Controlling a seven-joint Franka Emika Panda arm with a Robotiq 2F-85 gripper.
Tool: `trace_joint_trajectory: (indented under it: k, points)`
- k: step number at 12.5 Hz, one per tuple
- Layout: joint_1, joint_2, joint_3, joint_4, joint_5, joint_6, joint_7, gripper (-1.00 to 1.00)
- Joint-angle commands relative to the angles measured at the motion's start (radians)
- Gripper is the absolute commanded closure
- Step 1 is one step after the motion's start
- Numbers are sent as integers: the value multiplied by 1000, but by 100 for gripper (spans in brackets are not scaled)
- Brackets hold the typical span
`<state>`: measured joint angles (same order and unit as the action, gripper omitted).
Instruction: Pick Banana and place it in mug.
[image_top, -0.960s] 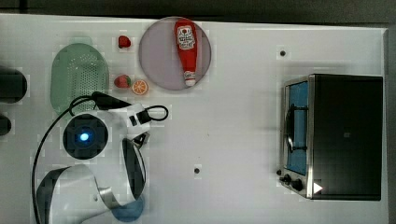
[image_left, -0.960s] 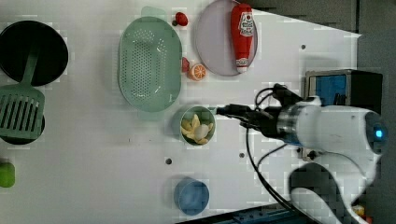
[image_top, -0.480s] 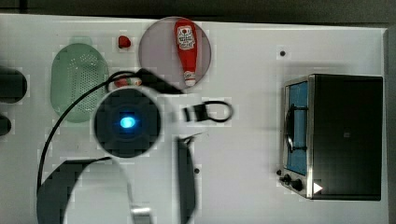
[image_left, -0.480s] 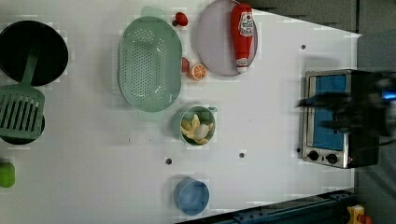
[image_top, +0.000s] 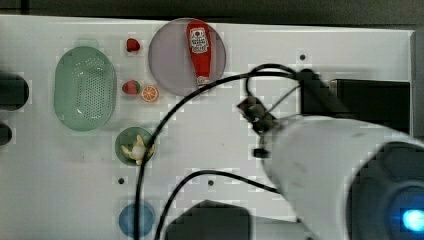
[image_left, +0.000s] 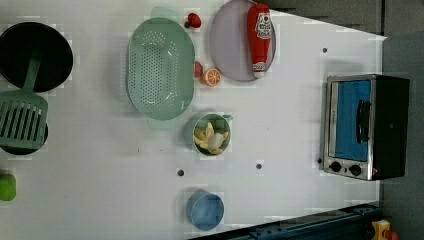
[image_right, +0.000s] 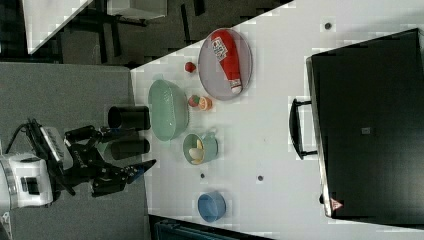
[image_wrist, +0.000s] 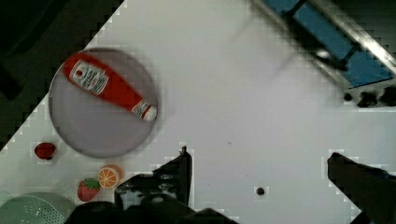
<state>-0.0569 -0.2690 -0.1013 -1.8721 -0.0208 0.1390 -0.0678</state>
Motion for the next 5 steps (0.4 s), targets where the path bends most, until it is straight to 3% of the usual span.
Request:
trace_joint_trajectory:
  k: [1, 5]
  points:
    - [32, 38, 1, -33, 13, -58, 22, -100]
    - [32, 55, 1, -35, 13, -57, 22, -100]
